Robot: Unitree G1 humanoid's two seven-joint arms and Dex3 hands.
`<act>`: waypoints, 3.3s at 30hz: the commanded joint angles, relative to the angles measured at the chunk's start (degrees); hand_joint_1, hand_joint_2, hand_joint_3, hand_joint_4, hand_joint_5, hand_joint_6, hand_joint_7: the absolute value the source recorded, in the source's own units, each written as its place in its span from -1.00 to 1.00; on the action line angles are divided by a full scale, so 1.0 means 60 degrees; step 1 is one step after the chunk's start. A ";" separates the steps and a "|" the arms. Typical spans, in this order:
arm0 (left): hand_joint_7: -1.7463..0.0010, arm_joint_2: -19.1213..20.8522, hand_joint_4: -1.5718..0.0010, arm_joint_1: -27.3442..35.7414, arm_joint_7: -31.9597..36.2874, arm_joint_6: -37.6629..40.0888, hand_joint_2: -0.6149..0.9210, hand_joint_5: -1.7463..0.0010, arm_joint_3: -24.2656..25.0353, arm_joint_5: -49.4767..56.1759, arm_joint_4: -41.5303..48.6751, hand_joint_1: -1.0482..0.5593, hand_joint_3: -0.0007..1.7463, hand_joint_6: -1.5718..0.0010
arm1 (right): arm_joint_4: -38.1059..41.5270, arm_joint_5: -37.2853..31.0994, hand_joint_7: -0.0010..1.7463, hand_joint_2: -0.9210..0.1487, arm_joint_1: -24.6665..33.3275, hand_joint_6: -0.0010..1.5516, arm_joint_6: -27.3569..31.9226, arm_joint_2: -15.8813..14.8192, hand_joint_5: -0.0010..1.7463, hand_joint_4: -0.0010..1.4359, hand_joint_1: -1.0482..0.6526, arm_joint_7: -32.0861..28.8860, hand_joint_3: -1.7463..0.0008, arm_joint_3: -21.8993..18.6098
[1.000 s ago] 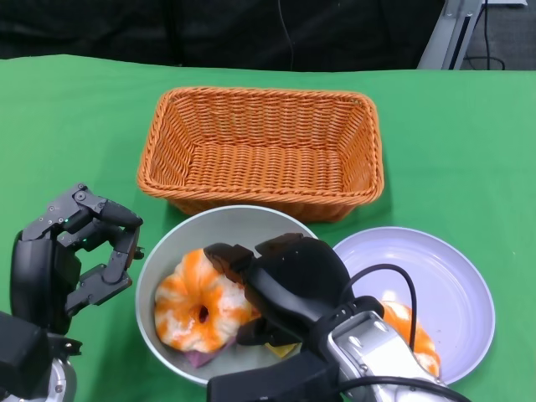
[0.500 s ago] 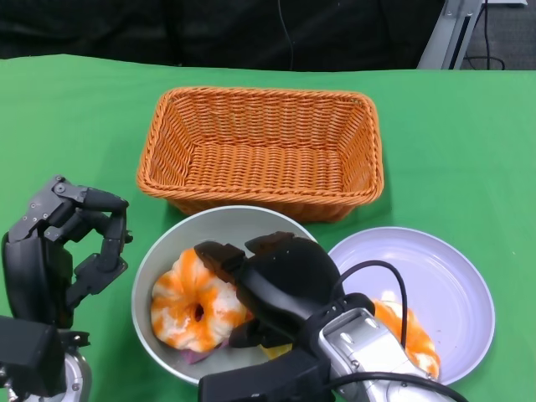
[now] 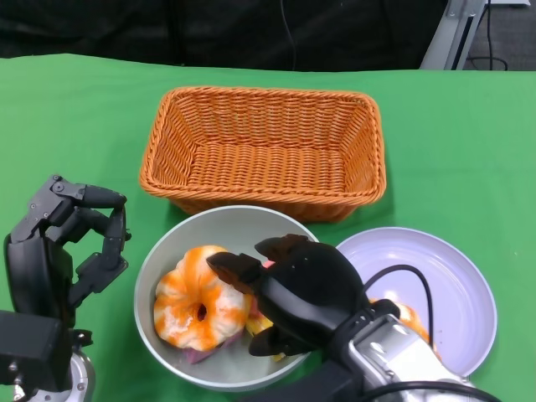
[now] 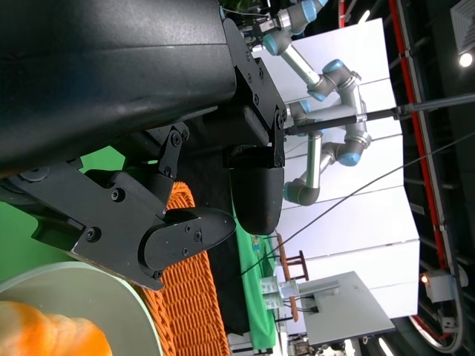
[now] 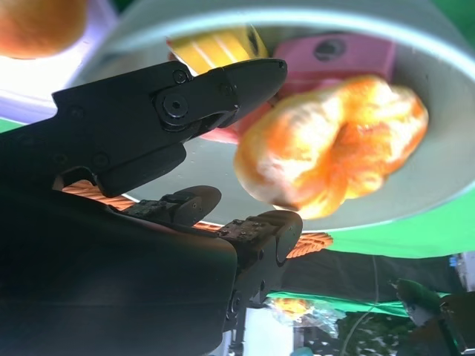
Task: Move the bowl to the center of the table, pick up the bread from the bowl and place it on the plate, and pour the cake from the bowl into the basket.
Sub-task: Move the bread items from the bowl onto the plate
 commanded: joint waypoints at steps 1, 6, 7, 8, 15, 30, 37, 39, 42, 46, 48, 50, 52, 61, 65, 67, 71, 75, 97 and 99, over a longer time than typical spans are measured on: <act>-0.49 0.0161 0.03 -0.0124 -0.0164 -0.0060 0.70 -0.85 -0.0022 -0.0184 0.0117 0.07 -0.10 0.10 | -0.0348 0.0040 -0.95 -1.00 0.0075 -0.47 -0.0217 -0.0372 -0.98 -0.39 -0.71 0.0041 0.92 -0.0121; -0.46 0.0298 0.01 0.0008 -0.1074 0.0613 0.69 -0.83 -0.0254 -0.0819 -0.0190 0.08 -0.07 0.08 | -0.0569 0.0251 -0.96 -1.00 -0.0066 -0.44 -0.1037 -0.1136 -0.97 -0.37 -0.69 0.0261 0.89 -0.0209; -0.45 0.0361 0.01 0.0049 -0.1376 0.0949 0.68 -0.82 -0.0301 -0.1070 -0.0370 0.08 -0.06 0.07 | -0.0563 0.0265 -0.96 -1.00 -0.0083 -0.44 -0.1132 -0.1201 -0.97 -0.36 -0.70 0.0305 0.89 -0.0235; -0.43 0.0415 -0.01 0.0083 -0.1611 0.1243 0.67 -0.81 -0.0330 -0.1268 -0.0532 0.09 -0.04 0.05 | -0.0551 0.0291 -0.97 -1.00 -0.0091 -0.44 -0.1204 -0.1231 -0.97 -0.37 -0.70 0.0340 0.88 -0.0264; -0.40 0.0950 -0.05 0.0185 -0.2725 0.3246 0.66 -0.79 -0.0282 -0.2110 -0.1576 0.17 -0.03 -0.01 | -0.0071 0.0180 -0.98 -1.00 -0.0238 -0.38 -0.1799 -0.1293 -0.97 -0.32 -0.71 -0.0133 0.91 -0.0334; -0.37 0.1819 -0.07 -0.0038 -0.4322 0.5164 0.66 -0.80 0.0008 -0.2959 -0.1912 0.17 -0.09 -0.07 | 0.0280 0.0064 -1.00 -1.00 -0.0779 -0.42 -0.2657 -0.1404 -0.99 -0.35 -0.67 -0.0548 0.93 -0.0377; -0.36 0.1851 -0.06 -0.0085 -0.4356 0.5492 0.66 -0.79 0.0115 -0.2950 -0.1899 0.20 -0.06 -0.06 | 0.0154 0.0265 -0.99 -0.99 -0.1055 -0.41 -0.3608 -0.1806 -0.99 -0.32 -0.66 -0.0711 0.94 -0.0489; -0.35 0.1857 -0.08 -0.0100 -0.4334 0.5674 0.65 -0.76 0.0132 -0.2943 -0.1926 0.19 -0.06 -0.08 | 0.0173 0.0322 -0.99 -0.97 -0.1109 -0.40 -0.3878 -0.1876 -0.98 -0.29 -0.71 -0.0724 0.96 -0.0492; -0.35 0.1861 -0.08 -0.0110 -0.4362 0.5842 0.66 -0.75 0.0157 -0.2953 -0.1964 0.19 -0.07 -0.09 | 0.0175 0.0317 -0.99 -0.99 -0.1118 -0.39 -0.4095 -0.1890 -0.97 -0.27 -0.74 -0.0811 0.96 -0.0527; -0.36 0.1899 -0.07 -0.0118 -0.4434 0.5854 0.66 -0.78 0.0148 -0.2893 -0.1912 0.19 -0.08 -0.08 | 0.0202 0.0185 -0.99 -1.00 -0.1330 -0.38 -0.4549 -0.1972 -0.97 -0.25 -0.74 -0.0908 0.96 -0.0445; -0.40 0.1914 -0.04 -0.0121 -0.4510 0.5737 0.66 -0.83 0.0108 -0.2826 -0.1843 0.17 -0.07 -0.05 | 0.0222 0.0102 -0.99 -1.00 -0.1408 -0.38 -0.4729 -0.1995 -0.96 -0.23 -0.74 -0.1017 0.96 -0.0425; -0.42 0.1931 -0.01 -0.0098 -0.4505 0.5614 0.65 -0.85 0.0029 -0.2630 -0.1834 0.15 -0.05 -0.04 | 0.0312 0.0071 -0.99 -1.00 -0.1499 -0.38 -0.4897 -0.1997 -0.96 -0.22 -0.75 -0.1126 0.95 -0.0415; -0.43 0.1958 0.00 -0.0100 -0.4520 0.5500 0.64 -0.85 -0.0028 -0.2444 -0.1795 0.14 -0.04 -0.03 | 0.0426 0.0022 -1.00 -1.00 -0.1565 -0.39 -0.4971 -0.1955 -0.96 -0.22 -0.75 -0.1209 0.95 -0.0400; -0.43 0.2022 0.02 -0.0034 -0.4883 0.5785 0.58 -0.83 -0.0056 -0.2578 -0.1906 0.12 0.05 -0.01 | 0.0994 -0.0275 -0.99 -1.00 -0.1926 -0.40 -0.5046 -0.1848 -0.97 -0.21 -0.74 -0.1128 0.94 -0.0159; -0.44 0.1989 0.00 0.0036 -0.4979 0.6194 0.61 -0.87 -0.0011 -0.2879 -0.2167 0.16 0.01 -0.02 | 0.1205 -0.0434 -0.98 -1.00 -0.2042 -0.36 -0.5015 -0.1852 -0.97 -0.19 -0.75 -0.0983 0.93 0.0000; -0.44 0.1968 -0.02 0.0101 -0.4861 0.6359 0.63 -0.86 -0.0027 -0.2856 -0.2395 0.15 -0.04 -0.02 | 0.1388 -0.0471 -0.96 -1.00 -0.2065 -0.30 -0.5031 -0.1843 -0.93 -0.09 -0.76 -0.1027 0.92 0.0107; -0.44 0.1900 -0.04 0.0164 -0.4660 0.6572 0.65 -0.85 -0.0026 -0.2821 -0.2687 0.14 -0.07 -0.03 | 0.1691 -0.0533 -0.96 -1.00 -0.2127 -0.28 -0.5050 -0.1762 -0.92 -0.03 -0.78 -0.1225 0.91 0.0277; -0.43 0.1855 -0.05 0.0194 -0.4457 0.6664 0.66 -0.83 -0.0054 -0.2740 -0.2862 0.13 -0.09 -0.03 | 0.1850 -0.0530 -0.99 -1.00 -0.2152 -0.32 -0.5044 -0.1662 -0.92 -0.01 -0.79 -0.1399 0.91 0.0401; -0.45 0.1687 0.00 0.0125 -0.4242 0.6593 0.64 -0.86 -0.0076 -0.2674 -0.2844 0.13 -0.05 -0.02 | 0.3164 -0.0465 -0.98 -0.99 -0.2479 0.04 -0.4702 -0.0878 0.14 -0.08 -0.47 -0.1690 0.93 0.0885; -0.45 0.1665 0.00 0.0125 -0.4235 0.6579 0.64 -0.86 -0.0081 -0.2664 -0.2837 0.14 -0.04 -0.02 | 0.3476 -0.0478 -0.97 -0.98 -0.2548 0.10 -0.4681 -0.0745 0.23 -0.02 -0.39 -0.2036 0.97 0.0992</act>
